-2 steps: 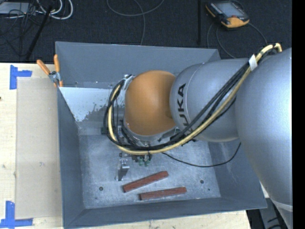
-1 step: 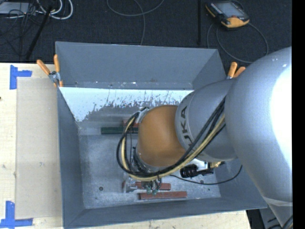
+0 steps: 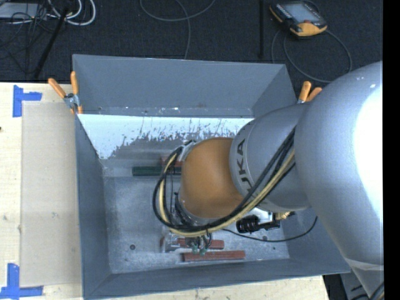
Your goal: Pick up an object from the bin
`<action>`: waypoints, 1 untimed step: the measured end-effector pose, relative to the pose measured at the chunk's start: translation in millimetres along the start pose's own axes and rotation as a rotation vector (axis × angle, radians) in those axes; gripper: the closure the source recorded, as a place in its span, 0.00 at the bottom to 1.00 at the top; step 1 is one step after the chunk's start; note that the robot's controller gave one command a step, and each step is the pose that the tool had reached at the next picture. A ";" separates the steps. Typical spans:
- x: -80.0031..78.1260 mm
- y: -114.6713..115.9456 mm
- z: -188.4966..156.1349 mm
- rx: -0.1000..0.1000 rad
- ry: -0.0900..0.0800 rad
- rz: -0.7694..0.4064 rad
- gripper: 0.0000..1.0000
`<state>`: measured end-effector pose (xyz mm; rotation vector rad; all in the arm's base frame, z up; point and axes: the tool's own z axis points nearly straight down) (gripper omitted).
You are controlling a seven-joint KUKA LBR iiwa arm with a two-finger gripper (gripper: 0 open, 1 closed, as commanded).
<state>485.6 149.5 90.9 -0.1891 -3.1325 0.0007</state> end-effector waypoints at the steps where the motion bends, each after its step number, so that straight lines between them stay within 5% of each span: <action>1: -15.2 -2.7 -117.1 -0.001 -0.002 0.032 1.00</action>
Offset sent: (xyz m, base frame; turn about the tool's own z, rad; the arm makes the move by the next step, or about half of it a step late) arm 0.0000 0.0000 0.0000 0.0000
